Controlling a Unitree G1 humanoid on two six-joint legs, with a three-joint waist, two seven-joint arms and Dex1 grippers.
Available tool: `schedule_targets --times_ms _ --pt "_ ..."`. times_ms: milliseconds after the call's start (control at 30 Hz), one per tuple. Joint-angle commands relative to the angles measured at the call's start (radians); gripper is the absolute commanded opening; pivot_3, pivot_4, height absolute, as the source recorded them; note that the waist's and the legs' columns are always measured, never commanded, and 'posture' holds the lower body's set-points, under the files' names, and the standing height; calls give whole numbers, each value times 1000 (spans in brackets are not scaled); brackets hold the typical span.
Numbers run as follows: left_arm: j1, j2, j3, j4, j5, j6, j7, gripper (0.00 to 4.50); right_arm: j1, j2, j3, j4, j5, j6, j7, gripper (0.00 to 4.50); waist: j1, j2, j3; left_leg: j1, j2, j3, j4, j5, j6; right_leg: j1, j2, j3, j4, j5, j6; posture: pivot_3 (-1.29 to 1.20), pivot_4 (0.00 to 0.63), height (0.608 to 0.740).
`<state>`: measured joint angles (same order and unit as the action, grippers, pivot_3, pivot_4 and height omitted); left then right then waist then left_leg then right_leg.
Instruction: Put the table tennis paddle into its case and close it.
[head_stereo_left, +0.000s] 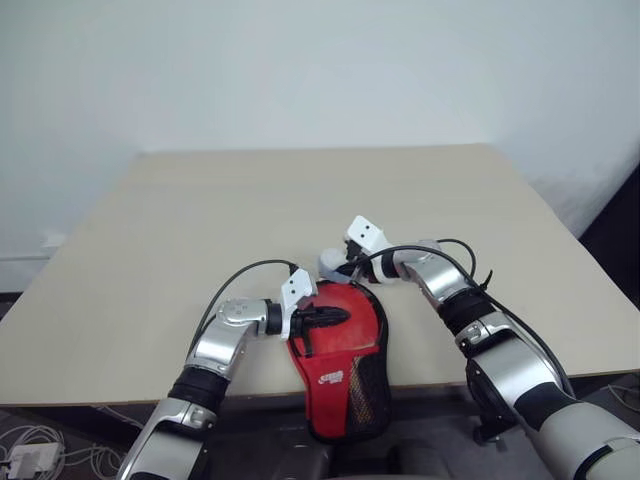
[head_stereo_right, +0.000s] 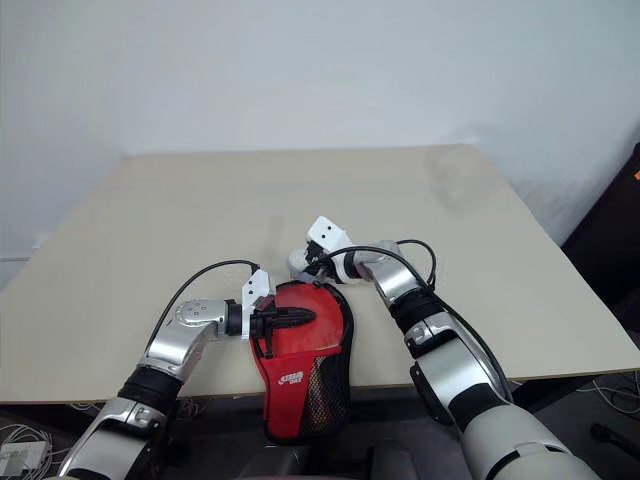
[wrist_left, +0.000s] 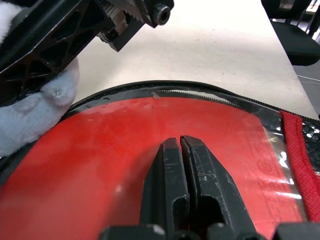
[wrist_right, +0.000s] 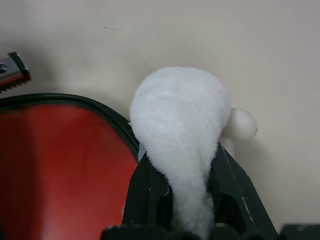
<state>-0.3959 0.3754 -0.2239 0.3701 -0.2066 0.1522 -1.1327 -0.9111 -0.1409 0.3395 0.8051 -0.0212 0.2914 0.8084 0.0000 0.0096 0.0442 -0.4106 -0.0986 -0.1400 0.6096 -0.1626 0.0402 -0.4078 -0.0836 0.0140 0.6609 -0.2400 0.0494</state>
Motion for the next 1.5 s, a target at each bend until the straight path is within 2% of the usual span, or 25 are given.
schedule_targets --times_ms 33,1000,1233,1500 --pt "-1 -4 -14 36 25 2 5 0 -45 -9 -25 16 -17 -30 -6 328 0 1 0 0 0 0 0 0 0 0 0 0 0 0 0 0 0 707" --pt "2 -24 -45 134 69 -64 -11 0 -37 -160 -50 -24 -36 -72 54 328 4 10 -6 1 -8 -7 0 0 0 2 -2 1 0 -1 -1 0 0 707" --pt "8 -22 -55 139 90 -88 -13 0 15 -247 -63 -109 -32 -57 98 328 5 11 -7 1 -8 -8 1 0 0 2 -2 1 0 -1 -1 0 0 707" --pt "13 -24 -67 153 101 -109 -14 0 142 -348 -92 -306 -10 18 131 328 7 11 -7 0 -9 -8 1 0 0 3 -4 1 0 -2 -2 0 0 707"
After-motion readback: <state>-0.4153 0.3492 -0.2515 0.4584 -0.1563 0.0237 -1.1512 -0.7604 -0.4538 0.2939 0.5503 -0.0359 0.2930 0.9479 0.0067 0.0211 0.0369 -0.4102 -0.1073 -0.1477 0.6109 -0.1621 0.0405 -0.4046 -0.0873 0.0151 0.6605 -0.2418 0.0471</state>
